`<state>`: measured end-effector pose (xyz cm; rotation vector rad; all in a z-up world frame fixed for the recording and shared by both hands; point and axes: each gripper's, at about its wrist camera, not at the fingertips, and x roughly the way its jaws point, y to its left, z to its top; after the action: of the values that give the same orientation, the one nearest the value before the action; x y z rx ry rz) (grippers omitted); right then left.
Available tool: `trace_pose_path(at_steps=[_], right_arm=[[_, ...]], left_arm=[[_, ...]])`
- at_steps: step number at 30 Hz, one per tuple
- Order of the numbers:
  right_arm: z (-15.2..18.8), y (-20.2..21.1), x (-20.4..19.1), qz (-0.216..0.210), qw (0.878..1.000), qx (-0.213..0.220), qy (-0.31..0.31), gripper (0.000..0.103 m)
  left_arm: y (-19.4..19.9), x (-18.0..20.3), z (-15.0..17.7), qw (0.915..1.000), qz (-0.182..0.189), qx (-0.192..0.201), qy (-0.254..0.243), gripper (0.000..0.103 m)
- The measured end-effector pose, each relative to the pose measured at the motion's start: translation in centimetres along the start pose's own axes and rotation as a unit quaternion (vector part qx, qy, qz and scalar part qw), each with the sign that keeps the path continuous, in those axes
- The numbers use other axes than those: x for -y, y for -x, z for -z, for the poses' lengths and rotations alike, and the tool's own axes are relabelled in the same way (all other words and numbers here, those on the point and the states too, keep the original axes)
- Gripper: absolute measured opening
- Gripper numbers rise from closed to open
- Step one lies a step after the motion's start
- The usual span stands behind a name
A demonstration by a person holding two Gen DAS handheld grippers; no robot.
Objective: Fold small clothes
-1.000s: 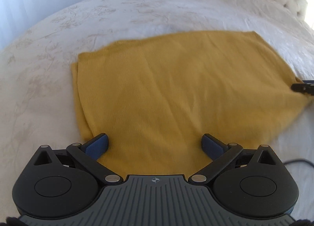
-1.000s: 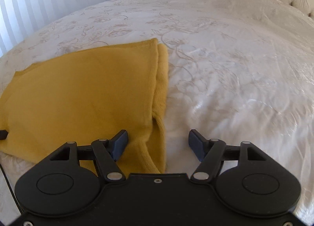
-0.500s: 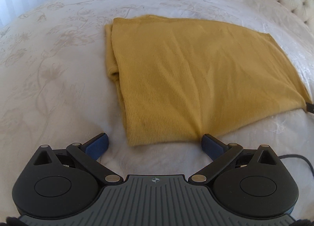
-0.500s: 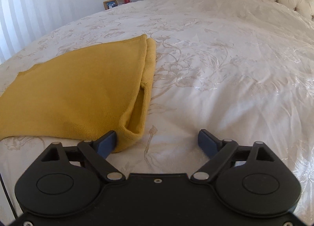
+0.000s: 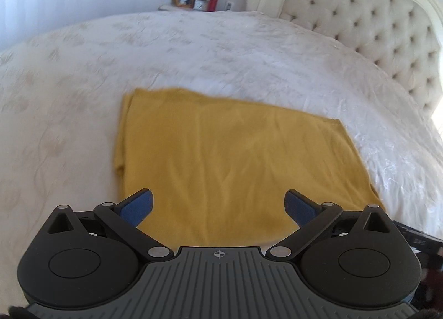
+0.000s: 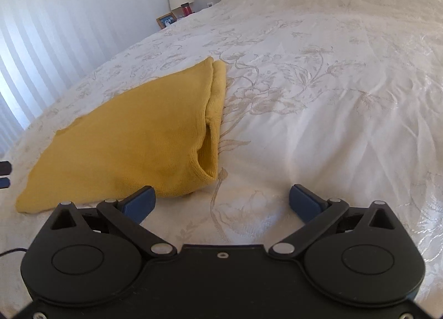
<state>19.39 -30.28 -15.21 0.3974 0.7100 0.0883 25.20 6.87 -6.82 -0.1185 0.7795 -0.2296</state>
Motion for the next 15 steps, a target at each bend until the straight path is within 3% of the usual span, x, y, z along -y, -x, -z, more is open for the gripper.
trace_pose_path(at_steps=[10,15], right_arm=[[-3.5,-2.0,2.9,-0.083,0.992,-0.006,-0.098,0.103],[-5.9,-5.3,2.5,-0.114,0.988,-0.014,-0.101,0.103]], left_arm=[[-9.5,2.3,-0.3,0.9978,-0.031,-0.054,-0.023,0.103],[-11.0,3.3,0.6,0.9939,-0.062,-0.059,-0.069,0.103]])
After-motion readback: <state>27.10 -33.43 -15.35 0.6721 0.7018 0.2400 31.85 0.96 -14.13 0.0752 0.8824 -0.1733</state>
